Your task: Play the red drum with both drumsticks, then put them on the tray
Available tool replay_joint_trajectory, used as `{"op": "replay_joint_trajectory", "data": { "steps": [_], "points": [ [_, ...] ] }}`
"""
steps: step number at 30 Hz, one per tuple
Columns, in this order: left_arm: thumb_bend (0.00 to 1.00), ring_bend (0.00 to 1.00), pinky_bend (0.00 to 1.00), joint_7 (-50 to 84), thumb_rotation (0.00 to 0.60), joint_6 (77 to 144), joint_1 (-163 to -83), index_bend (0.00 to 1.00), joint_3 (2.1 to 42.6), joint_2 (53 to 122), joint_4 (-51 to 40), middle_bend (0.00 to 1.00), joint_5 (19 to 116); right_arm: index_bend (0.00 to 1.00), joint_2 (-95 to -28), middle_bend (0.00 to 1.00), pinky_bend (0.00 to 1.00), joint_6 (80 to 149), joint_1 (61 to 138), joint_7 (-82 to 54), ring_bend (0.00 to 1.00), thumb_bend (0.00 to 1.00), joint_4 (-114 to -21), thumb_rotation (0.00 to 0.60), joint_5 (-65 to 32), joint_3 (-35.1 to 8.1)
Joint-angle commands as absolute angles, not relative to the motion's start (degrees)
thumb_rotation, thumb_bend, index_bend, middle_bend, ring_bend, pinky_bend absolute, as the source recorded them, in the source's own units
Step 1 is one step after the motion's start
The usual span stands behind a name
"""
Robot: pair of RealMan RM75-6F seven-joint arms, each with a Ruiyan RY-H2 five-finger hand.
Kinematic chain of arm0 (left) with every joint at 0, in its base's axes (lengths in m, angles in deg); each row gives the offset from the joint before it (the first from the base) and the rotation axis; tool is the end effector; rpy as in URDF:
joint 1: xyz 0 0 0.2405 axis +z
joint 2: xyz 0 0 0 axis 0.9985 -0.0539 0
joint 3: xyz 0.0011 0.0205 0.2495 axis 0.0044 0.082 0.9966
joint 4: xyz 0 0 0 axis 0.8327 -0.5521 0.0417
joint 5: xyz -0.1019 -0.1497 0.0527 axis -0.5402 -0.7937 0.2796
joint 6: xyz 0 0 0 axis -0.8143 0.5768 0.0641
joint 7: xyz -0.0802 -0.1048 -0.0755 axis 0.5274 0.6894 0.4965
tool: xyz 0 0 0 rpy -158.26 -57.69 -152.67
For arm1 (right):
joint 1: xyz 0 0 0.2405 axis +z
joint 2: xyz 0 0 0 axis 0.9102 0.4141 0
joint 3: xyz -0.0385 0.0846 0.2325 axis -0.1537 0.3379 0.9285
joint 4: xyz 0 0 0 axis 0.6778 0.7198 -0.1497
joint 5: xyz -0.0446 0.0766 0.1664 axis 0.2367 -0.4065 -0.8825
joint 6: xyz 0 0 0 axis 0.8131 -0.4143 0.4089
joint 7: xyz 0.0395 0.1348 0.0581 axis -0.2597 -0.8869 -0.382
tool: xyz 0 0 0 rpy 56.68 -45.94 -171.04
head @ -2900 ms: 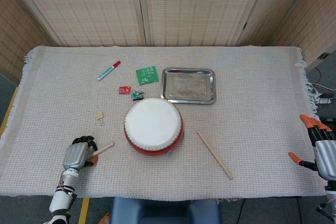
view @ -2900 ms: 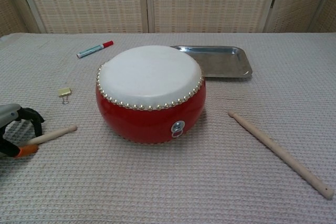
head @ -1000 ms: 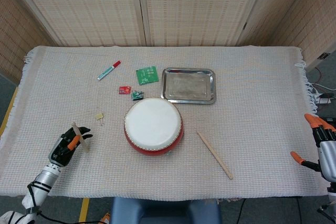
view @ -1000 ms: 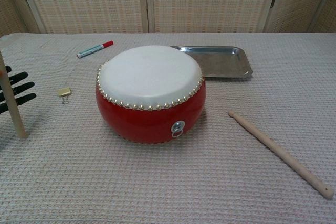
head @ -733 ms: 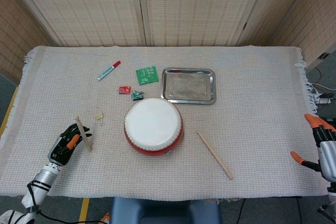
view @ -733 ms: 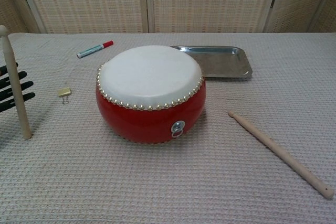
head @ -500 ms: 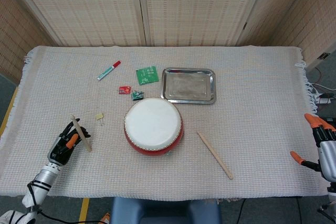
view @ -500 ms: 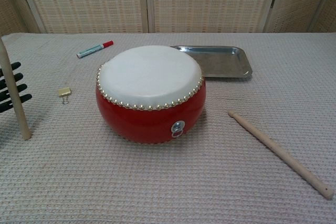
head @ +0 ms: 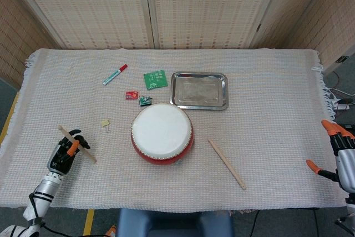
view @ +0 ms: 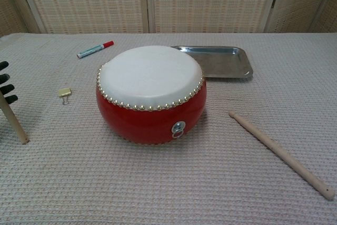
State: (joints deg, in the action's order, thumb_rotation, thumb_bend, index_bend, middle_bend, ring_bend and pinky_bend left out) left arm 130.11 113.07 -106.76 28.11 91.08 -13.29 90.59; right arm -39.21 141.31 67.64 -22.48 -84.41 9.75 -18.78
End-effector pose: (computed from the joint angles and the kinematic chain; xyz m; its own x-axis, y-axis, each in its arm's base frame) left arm -0.3092 0.2693 0.0524 -0.9882 0.0963 0.1188 0.1394 0.2478 0.9587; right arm -0.2961 -0.1786 0.2110 0.3043 0.1146 0.9457 -0.9503 -0.0315 0.3096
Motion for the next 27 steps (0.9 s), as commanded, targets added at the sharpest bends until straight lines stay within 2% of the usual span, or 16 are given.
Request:
{"op": "replay_joint_trajectory", "data": {
  "steps": [1,13,20,27],
  "points": [
    [0.44,0.48,0.49,127.64,0.600,112.33,-106.06,0.42,26.89,91.10,-11.77,0.54,88.45,0.07,-39.19,0.10,0.17,141.44,67.60,-22.45,0.00,0.06,-84.46,0.600,9.81,-18.78],
    [0.30,0.53,0.60,116.57,0.598,113.70,-104.83,0.52,26.28,91.98,-9.78,0.60,88.32,0.07,-39.15,0.10,0.17,142.46,67.26,-22.30,0.00,0.06,-84.70,0.600,10.48,-18.83],
    [0.30,0.60,0.67,107.76,0.569,114.10,-104.16,0.60,24.80,92.55,-6.73,0.68,86.25,0.05,-39.35,0.10,0.17,143.32,67.02,-22.46,0.00,0.06,-84.61,0.600,10.91,-18.75],
    [0.30,0.63,0.69,100.90,0.528,115.71,-103.53,0.64,24.68,92.71,-4.25,0.71,87.02,0.05,-39.48,0.10,0.17,143.85,66.99,-22.78,0.00,0.06,-84.36,0.600,11.59,-18.80]
  ]
}}
